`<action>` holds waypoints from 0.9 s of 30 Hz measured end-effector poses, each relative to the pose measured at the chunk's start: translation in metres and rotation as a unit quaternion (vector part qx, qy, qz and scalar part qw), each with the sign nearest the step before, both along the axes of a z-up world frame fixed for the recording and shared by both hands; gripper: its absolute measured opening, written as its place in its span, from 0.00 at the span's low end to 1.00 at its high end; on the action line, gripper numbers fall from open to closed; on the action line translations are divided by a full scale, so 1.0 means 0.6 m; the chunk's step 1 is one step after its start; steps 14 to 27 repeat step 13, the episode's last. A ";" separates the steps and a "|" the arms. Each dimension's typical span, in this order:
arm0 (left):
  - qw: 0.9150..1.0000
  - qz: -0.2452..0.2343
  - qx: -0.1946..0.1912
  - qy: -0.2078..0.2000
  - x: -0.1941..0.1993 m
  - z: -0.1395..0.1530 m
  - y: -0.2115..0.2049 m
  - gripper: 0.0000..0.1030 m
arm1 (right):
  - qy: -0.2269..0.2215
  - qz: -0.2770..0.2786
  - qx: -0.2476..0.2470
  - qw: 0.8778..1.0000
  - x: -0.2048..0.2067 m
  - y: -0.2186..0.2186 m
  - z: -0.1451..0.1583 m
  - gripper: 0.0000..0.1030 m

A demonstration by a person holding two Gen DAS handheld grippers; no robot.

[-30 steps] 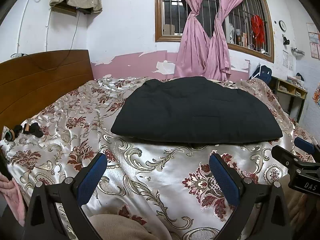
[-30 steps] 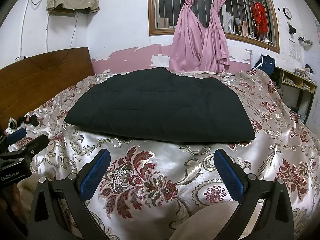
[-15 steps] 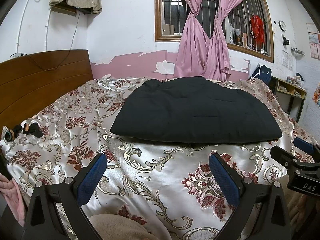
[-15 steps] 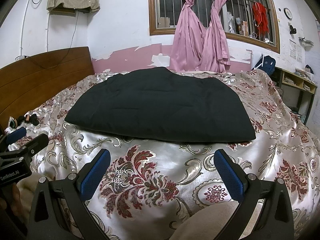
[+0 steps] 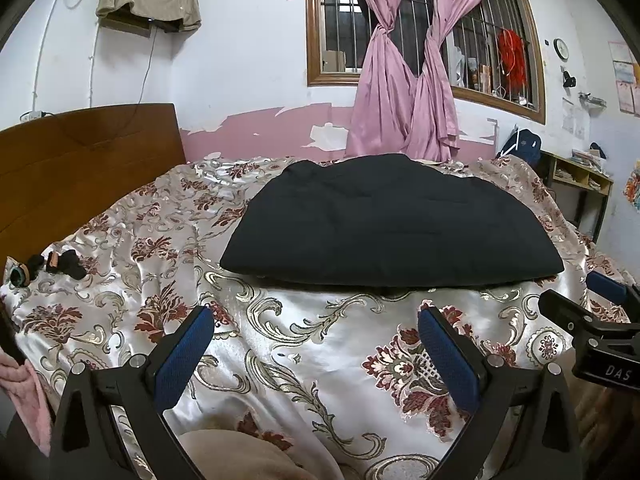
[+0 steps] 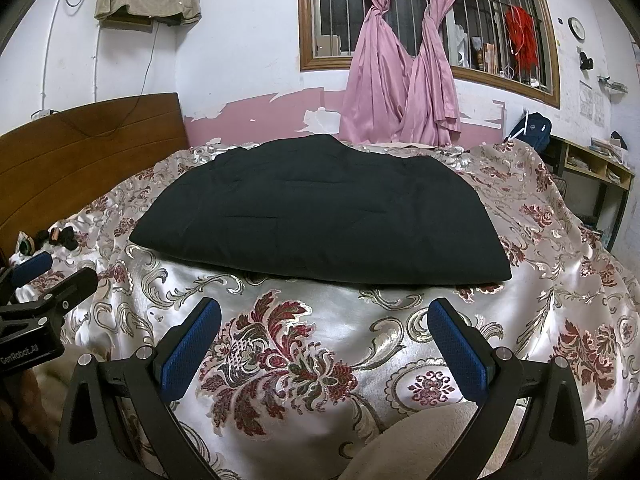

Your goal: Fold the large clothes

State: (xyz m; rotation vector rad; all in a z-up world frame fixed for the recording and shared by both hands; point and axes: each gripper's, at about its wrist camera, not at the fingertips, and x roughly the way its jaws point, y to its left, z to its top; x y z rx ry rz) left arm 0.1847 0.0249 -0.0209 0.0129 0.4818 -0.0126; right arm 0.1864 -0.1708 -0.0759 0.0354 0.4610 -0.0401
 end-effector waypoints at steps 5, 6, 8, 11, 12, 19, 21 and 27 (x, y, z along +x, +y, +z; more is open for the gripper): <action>1.000 0.001 0.002 0.000 0.000 0.000 0.000 1.00 | 0.000 0.000 0.000 1.000 0.000 0.001 0.000 0.98; 1.000 0.000 0.001 0.000 0.000 0.000 0.000 1.00 | 0.000 0.000 0.000 1.000 0.000 0.000 0.000 0.98; 1.000 0.001 0.001 0.000 0.000 0.000 0.000 1.00 | 0.000 0.000 0.000 1.000 0.000 0.001 0.000 0.98; 1.000 0.002 0.001 0.002 0.000 0.000 0.001 1.00 | 0.000 0.000 0.000 1.000 0.000 0.001 0.000 0.98; 1.000 0.001 0.001 0.003 0.001 -0.001 0.001 1.00 | 0.000 0.000 0.000 1.000 0.000 0.001 0.000 0.98; 1.000 0.001 0.001 0.004 0.001 -0.001 0.001 1.00 | 0.000 0.000 0.000 1.000 0.000 0.000 -0.001 0.98; 1.000 0.001 0.001 0.004 0.001 -0.001 0.001 1.00 | 0.000 0.000 0.000 1.000 0.000 0.000 -0.001 0.98; 1.000 0.001 0.001 0.004 0.001 -0.001 0.001 1.00 | 0.000 0.000 0.000 1.000 0.000 0.000 -0.001 0.98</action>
